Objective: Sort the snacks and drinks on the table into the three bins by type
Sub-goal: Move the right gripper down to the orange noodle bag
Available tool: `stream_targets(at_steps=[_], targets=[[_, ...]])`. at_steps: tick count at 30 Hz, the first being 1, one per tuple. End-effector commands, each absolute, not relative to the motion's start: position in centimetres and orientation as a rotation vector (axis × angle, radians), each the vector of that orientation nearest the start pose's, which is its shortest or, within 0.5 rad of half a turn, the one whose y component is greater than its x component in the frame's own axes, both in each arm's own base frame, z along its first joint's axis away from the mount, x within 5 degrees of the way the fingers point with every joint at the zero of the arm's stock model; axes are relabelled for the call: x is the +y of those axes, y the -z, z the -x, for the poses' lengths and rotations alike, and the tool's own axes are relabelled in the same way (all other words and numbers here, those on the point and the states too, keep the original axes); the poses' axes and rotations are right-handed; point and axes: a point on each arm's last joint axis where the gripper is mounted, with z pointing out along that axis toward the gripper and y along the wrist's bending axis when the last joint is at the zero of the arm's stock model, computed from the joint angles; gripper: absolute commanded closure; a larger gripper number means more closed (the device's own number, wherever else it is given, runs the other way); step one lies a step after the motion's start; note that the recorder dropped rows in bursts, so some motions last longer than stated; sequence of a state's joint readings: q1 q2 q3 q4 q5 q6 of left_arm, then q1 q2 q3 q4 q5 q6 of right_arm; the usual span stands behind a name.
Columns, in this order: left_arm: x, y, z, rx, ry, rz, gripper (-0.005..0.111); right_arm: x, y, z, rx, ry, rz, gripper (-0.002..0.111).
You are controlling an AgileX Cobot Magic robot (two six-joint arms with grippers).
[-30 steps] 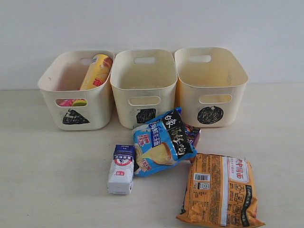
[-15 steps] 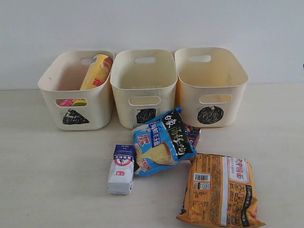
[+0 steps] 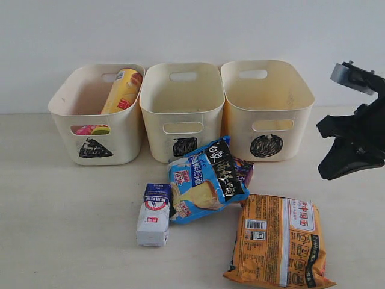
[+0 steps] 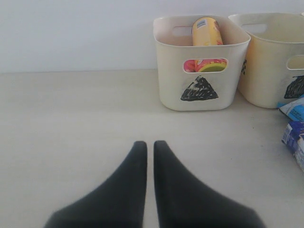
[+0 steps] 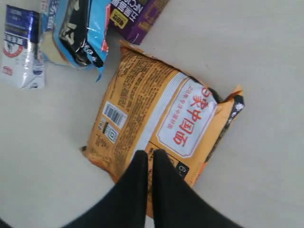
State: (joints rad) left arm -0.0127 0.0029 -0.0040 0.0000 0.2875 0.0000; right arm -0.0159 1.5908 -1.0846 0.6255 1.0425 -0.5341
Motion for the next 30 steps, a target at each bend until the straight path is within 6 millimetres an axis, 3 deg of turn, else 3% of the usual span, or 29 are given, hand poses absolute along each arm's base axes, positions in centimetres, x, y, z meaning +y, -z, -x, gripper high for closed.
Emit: stream_targets(at_steps=[1,8,11,14,18,20,24,30], targets=[[-0.1,-18.7,-5.5,1.768,0.001,-0.016,0.102,2.5,-24.1,-30.4,2.779,-0.889,0.217,0.108],[-0.1,-18.7,-5.5,1.768,0.001,-0.016,0.102,2.1,-22.5,-29.7,2.82,-0.873,0.182,0.108],[-0.1,-18.7,-5.5,1.768,0.001,-0.016,0.102,1.8,-21.4,-29.7,2.81,-0.821,0.117,0.099],[-0.1,-18.7,-5.5,1.768,0.001,-0.016,0.102,1.8,-20.9,-29.6,2.812,-0.806,0.087,0.073],[-0.1,-18.7,-5.5,1.768,0.001,-0.016,0.102,1.4,-19.8,-29.5,2.803,-0.743,-0.005,0.017],[-0.1,-18.7,-5.5,1.768,0.001,-0.016,0.102,1.3,-19.1,-29.5,2.801,-0.717,-0.038,0.006],[-0.1,-18.7,-5.5,1.768,0.001,-0.016,0.102,1.6,-17.2,-29.5,2.87,-0.763,-0.045,0.008],[-0.1,-18.7,-5.5,1.768,0.001,-0.016,0.102,3.8,-14.0,-30.1,2.936,-0.781,0.031,0.013]])
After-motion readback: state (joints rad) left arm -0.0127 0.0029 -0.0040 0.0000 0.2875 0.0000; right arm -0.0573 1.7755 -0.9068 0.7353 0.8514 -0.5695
